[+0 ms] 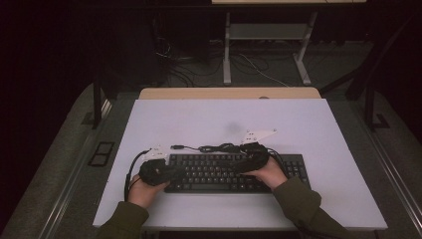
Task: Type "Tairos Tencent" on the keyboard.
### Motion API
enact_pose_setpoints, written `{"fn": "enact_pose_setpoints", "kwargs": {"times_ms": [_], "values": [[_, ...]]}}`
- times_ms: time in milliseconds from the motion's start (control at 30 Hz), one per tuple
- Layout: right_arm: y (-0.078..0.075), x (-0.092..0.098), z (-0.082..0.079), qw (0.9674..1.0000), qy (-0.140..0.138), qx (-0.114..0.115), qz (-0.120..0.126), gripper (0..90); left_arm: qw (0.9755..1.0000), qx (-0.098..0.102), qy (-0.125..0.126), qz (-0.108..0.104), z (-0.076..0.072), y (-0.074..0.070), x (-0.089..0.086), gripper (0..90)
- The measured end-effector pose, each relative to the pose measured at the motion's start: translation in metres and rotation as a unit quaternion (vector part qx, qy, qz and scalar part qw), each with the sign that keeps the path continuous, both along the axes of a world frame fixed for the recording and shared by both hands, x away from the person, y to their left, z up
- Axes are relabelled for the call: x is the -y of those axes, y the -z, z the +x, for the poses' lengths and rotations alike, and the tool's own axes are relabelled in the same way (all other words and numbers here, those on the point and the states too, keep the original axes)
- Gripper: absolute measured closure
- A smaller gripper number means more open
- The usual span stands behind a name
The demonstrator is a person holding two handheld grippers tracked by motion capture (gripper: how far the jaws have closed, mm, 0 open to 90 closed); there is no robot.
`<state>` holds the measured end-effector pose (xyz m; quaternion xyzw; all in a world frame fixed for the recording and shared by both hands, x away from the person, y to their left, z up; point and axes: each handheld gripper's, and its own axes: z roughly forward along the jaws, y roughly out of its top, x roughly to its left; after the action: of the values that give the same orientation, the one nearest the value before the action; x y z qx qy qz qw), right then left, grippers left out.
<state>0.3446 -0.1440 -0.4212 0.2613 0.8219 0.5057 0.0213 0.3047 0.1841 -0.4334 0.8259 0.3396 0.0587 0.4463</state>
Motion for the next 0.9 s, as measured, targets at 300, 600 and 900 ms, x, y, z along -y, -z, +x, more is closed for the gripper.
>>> {"fn": "enact_pose_setpoints", "kwargs": {"times_ms": [300,600,900], "values": [[0.0005,-0.0008,-0.0014,1.0,0.001,0.0,-0.002,30.8,0.9999,-0.01,0.003,0.004,0.0008,0.0025,-0.0003,88.8],[0.001,-0.0016,-0.002,1.0,-0.001,0.001,-0.005,30.8,0.9998,-0.012,0.006,0.015,0.0011,0.0035,0.0003,88.9],[0.0014,-0.0019,-0.0016,1.0,-0.002,0.002,-0.005,30.8,0.9995,-0.014,0.01,0.026,0.001,0.005,0.003,89.1]]}}
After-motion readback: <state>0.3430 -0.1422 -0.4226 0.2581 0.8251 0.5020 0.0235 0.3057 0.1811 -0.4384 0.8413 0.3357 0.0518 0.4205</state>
